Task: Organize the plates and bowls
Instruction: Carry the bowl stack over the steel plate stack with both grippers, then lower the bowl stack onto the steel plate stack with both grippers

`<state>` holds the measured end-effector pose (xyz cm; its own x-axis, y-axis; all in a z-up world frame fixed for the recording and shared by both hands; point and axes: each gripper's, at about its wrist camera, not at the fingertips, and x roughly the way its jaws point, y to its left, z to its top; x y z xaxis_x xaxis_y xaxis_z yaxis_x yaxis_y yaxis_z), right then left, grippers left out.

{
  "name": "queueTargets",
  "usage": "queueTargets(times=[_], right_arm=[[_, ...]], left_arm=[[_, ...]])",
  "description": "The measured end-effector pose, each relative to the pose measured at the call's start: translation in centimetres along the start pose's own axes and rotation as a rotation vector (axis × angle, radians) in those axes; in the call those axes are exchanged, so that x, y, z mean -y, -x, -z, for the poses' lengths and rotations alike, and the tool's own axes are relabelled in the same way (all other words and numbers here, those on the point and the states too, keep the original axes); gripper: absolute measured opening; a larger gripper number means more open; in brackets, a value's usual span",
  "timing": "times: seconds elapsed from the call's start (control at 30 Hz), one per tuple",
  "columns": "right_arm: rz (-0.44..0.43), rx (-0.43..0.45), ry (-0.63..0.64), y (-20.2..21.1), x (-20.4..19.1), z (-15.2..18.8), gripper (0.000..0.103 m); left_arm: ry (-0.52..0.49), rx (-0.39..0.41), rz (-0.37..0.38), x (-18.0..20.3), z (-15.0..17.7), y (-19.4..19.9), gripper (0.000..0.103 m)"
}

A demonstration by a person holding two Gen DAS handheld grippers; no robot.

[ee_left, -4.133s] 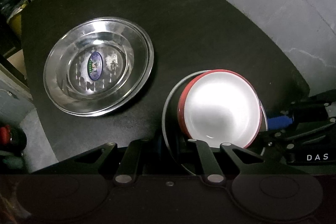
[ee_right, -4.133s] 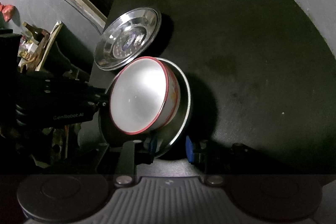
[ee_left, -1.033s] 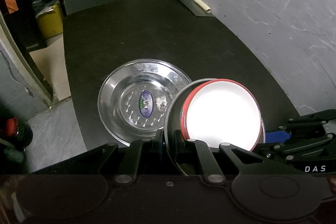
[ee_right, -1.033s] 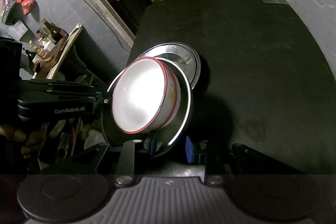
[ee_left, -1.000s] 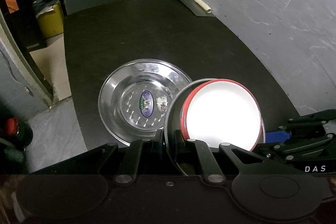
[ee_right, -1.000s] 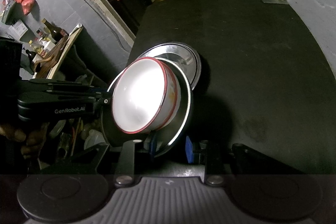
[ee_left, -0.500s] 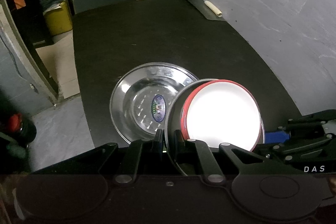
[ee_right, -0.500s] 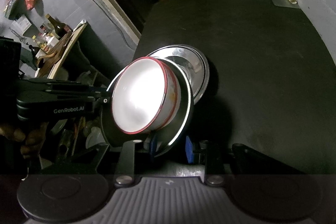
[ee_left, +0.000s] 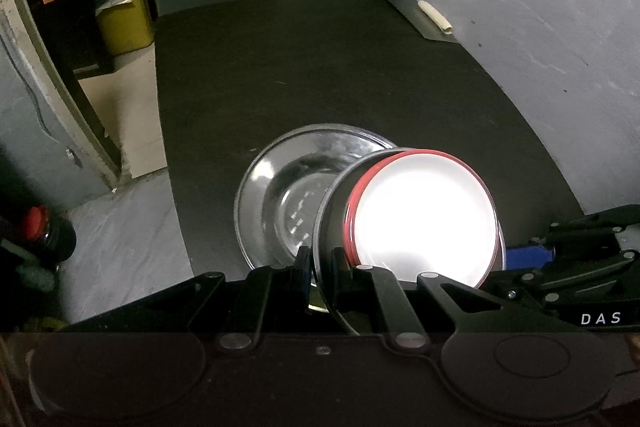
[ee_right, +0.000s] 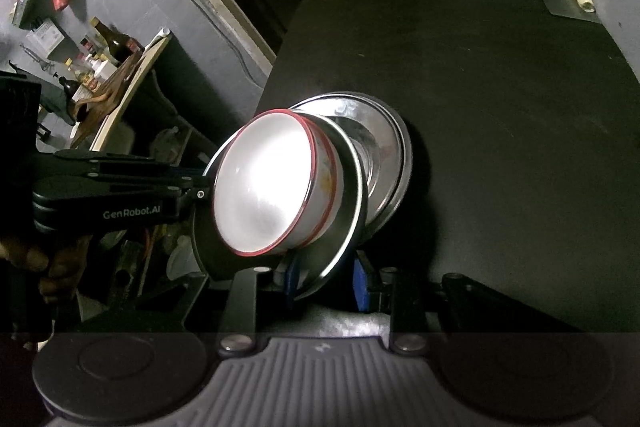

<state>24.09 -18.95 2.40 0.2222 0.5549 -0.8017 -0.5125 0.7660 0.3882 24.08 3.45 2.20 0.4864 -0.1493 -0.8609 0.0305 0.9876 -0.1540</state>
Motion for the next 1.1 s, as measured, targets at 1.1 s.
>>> queueTargets(times=[1.1], right_arm=[[0.002,-0.038,0.014,-4.9,0.3,-4.2,0.032]], left_arm=[[0.05,-0.047,-0.049,-3.2,-2.6,-4.3,0.009]])
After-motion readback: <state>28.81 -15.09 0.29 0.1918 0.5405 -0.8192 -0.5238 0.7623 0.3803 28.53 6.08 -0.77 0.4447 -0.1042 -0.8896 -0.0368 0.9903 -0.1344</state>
